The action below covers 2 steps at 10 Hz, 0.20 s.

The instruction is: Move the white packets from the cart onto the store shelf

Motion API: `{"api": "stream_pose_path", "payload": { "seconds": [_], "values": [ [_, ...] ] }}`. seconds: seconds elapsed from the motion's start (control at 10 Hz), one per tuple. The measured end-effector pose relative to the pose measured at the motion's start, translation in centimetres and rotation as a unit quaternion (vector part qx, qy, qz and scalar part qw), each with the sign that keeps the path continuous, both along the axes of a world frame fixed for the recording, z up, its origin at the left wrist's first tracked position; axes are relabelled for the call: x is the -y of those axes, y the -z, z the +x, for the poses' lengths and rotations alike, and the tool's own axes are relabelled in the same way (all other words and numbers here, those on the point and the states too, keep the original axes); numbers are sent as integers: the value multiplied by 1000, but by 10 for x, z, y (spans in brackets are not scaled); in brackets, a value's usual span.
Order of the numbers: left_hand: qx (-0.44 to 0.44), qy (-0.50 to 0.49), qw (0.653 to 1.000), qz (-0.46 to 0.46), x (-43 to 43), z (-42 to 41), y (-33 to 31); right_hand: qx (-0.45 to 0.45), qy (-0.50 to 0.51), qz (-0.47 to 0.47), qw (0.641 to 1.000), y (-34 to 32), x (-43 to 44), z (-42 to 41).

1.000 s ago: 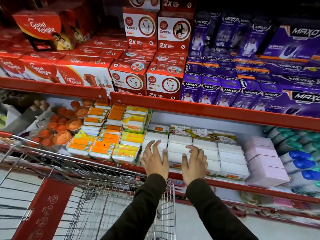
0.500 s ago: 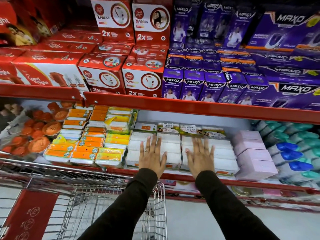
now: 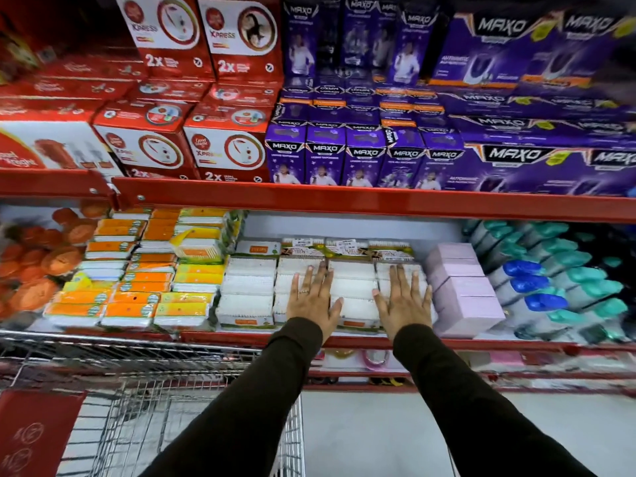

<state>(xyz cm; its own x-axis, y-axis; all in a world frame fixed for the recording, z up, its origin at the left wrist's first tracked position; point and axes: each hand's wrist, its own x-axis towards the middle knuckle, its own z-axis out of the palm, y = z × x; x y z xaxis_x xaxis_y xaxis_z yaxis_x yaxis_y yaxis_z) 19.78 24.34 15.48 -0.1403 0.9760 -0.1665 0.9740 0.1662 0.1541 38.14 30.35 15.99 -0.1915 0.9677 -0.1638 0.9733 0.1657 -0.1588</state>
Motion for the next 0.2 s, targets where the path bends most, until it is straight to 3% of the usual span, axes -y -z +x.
{"api": "stream_pose_path", "payload": {
  "seconds": [0.2],
  "values": [
    [37,-13,991,124,19,21,-48,-60,-49,141,987,-40,30,10]
  ]
}}
